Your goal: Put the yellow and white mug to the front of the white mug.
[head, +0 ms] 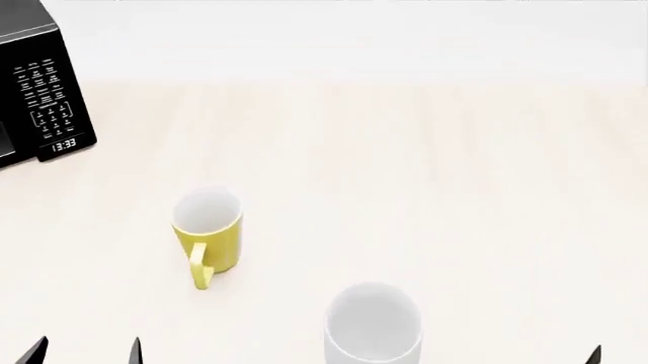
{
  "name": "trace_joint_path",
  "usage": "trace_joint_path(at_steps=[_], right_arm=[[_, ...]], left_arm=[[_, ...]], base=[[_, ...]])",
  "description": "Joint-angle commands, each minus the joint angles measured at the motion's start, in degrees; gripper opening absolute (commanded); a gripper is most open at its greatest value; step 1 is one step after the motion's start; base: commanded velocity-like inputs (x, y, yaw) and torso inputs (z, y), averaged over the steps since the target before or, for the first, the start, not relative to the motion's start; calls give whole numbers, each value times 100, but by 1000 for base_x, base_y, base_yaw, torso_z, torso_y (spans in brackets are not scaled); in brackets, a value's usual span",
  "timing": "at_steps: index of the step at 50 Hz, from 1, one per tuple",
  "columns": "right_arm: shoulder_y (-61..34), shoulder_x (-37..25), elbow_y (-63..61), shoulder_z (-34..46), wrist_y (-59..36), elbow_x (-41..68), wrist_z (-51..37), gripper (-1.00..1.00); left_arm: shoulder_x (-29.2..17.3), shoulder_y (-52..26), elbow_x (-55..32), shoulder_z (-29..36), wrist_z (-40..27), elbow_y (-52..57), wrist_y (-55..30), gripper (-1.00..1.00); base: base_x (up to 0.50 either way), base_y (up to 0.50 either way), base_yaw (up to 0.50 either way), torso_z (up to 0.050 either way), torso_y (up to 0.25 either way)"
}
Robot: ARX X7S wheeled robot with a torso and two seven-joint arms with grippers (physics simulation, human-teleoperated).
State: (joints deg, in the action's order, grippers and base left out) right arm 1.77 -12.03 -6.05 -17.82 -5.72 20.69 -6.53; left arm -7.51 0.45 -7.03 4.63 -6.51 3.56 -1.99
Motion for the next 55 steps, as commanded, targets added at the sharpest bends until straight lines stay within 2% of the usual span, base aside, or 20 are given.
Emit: trace_joint_path(at_steps=[1, 15, 16, 17, 18, 19, 21, 45, 55], right_arm=[[13, -19, -51, -89, -57, 250, 21, 100], [31, -45, -57, -38, -21, 240, -1, 100], [77, 120, -81, -239, 270, 450, 27, 100], [92, -53, -136, -132, -87, 836, 365, 100], [76, -78, -120, -41, -132, 459, 88, 100], [69, -111, -14, 228, 4, -400, -407, 100], [50, -57, -46, 71, -131, 102, -175, 100], [67, -87, -42, 291, 38, -287, -388, 100], [80, -117, -72, 292, 22, -260, -419, 100]], left_arm=[[-56, -6, -88, 41, -37, 24, -18, 100], [-109, -33, -180, 77, -79, -16, -23, 100], [-111, -29, -201, 83, -70, -13, -32, 100], [-116, -30, -200, 91, -74, -10, -37, 100], [-120, -31, -202, 96, -78, -10, -38, 100], [-123, -41, -207, 99, -79, -29, -38, 100], [-127, -52, -205, 111, -88, -67, -38, 100], [-200, -85, -281, 198, -162, -145, -10, 100], [-156, -345, -138, 295, -247, -719, 121, 100]], base=[[480, -266, 0, 0, 0], [475, -277, 0, 0, 0], [0, 0, 0, 0, 0], [0, 0, 0, 0, 16], [0, 0, 0, 0, 0], [0, 0, 0, 0, 0], [0, 0, 0, 0, 0], [0, 0, 0, 0, 0], [0, 0, 0, 0, 0]])
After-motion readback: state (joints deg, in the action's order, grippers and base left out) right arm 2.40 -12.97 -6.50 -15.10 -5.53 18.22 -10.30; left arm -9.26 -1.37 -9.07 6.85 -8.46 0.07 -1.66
